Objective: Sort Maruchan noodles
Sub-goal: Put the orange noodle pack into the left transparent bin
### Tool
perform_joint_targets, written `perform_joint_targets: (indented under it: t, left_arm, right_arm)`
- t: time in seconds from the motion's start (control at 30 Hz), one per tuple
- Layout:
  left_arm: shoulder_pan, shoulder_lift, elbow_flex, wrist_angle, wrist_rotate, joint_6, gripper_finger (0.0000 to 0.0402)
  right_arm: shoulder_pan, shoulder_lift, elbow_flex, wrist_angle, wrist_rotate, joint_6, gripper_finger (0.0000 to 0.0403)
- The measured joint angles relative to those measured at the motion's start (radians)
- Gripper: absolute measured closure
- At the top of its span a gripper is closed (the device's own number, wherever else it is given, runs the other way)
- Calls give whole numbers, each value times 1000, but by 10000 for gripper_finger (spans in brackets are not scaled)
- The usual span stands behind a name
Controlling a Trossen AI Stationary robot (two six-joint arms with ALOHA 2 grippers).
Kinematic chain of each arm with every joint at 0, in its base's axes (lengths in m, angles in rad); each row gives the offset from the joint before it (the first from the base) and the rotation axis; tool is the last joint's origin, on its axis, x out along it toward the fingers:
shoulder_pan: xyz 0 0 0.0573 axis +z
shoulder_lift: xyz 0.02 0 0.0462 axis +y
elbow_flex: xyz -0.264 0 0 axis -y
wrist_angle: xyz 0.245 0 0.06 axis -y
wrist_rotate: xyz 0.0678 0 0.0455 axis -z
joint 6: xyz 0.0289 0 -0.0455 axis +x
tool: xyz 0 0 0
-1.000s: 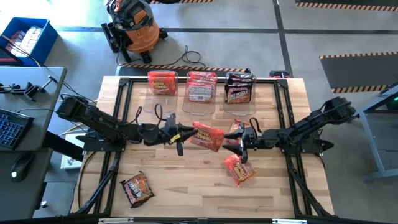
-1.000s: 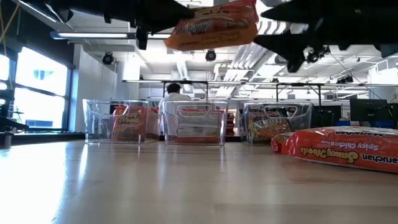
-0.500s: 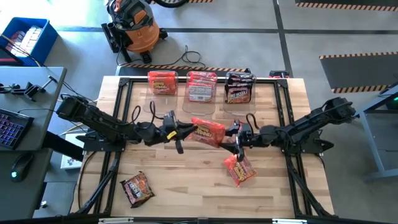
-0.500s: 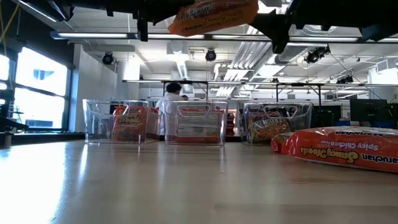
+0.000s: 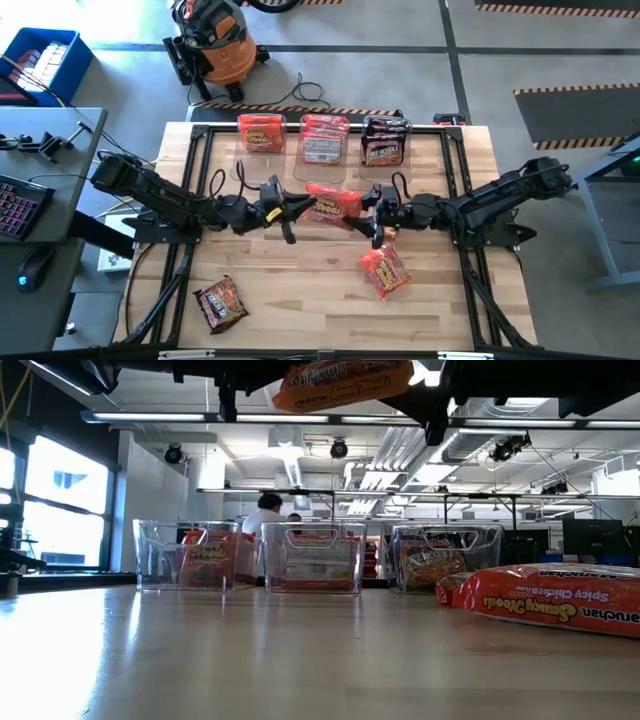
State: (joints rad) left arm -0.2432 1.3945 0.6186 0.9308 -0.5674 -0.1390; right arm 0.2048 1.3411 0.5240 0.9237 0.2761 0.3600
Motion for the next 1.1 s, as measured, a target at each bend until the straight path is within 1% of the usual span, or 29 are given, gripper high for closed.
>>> perform_joint_targets:
  t: [0.13,0.37,0.53,0.73,0.83,0.97,1.03,1.1]
  left_arm:
    - [0,0,0,17,0,19,385]
    - [2,0,0,20,0,21,385]
    - [1,0,0,40,5,36,385]
    - [1,0,0,45,11,40,382]
    - [-1,0,0,44,18,71,373]
    - [-19,-19,0,15,26,116,350]
    - [-31,-46,0,-29,26,134,337]
    - [-42,-91,0,-111,18,140,324]
  right_arm:
    - [-11,0,0,-3,-11,-21,173]
    - [-29,0,0,0,-57,-31,216]
    - [-30,1,0,11,-98,-98,245]
    - [-31,1,0,11,-100,-146,274]
    - [-36,1,0,10,-101,-160,278]
    - [-42,1,0,3,-111,-193,280]
    - [-42,1,0,-5,-113,-210,281]
    - [-41,1,0,-15,-114,-223,281]
